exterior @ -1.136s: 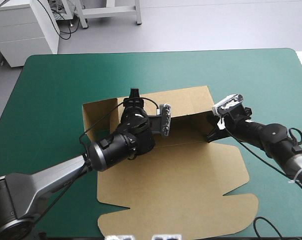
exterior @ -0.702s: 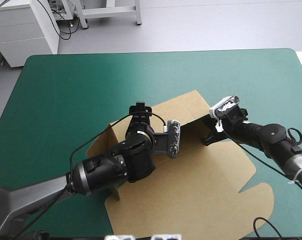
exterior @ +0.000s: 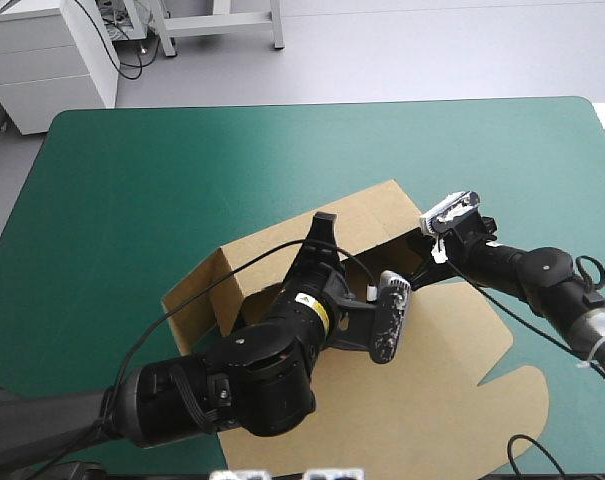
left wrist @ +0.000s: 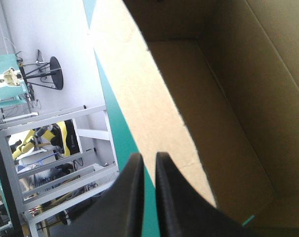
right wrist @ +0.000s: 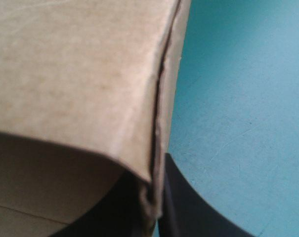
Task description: Fold the box
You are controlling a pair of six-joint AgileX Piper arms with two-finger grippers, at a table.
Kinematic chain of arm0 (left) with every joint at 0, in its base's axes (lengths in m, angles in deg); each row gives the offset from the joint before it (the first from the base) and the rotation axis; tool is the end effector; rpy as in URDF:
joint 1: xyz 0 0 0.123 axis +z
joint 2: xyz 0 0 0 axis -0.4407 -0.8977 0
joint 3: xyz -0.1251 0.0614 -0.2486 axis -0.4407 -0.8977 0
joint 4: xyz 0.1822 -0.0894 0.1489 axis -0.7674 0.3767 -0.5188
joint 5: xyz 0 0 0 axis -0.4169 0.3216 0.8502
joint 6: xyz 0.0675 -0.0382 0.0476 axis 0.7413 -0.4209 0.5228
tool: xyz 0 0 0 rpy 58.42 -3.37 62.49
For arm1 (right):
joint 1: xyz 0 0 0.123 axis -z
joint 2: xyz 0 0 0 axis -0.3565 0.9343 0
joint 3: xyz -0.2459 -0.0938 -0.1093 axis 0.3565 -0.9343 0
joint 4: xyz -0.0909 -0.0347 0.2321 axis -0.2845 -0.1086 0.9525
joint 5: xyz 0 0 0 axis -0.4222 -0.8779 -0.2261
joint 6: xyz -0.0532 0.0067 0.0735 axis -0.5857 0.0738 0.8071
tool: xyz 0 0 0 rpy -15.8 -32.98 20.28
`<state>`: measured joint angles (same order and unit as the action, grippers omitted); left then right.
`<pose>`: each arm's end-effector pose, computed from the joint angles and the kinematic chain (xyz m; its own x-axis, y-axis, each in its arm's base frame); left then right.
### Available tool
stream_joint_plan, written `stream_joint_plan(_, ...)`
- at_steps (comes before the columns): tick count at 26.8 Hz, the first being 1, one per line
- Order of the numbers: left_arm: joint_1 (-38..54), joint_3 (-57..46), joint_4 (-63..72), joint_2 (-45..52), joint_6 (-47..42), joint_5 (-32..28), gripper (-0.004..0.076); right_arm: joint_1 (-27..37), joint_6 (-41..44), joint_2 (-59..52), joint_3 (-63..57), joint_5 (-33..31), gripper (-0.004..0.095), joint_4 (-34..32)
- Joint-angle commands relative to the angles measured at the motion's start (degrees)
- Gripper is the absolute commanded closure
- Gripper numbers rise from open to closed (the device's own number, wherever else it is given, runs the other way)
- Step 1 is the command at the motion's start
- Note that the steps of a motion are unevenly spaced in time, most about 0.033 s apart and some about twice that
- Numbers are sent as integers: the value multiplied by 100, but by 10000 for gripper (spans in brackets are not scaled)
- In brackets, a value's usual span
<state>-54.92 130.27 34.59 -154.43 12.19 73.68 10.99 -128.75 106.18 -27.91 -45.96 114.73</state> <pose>0.1113 -0.2873 0.4084 0.3183 0.9469 -0.0467 0.5522 -0.1451 0.8210 0.2608 0.0801 0.2647 -0.4071 -0.3719 -0.8342 -0.6186 0.7842 -0.0478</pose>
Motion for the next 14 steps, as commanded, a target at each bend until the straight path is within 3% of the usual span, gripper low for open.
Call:
stream_joint_plan(1, 189, 760, 95, 239, 187, 196, 707, 0, -1, -115, 163, 108, 926, 89)
stream_joint_plan(8, 2377, 2068, 2370, 239, 561, 296, 708, 0, -1, -115, 163, 167, 926, 89)
stream_joint_plan(14, 4712, 2316, 3848, 239, 561, 295, 708, 0, -1, -115, 163, 167, 926, 89)
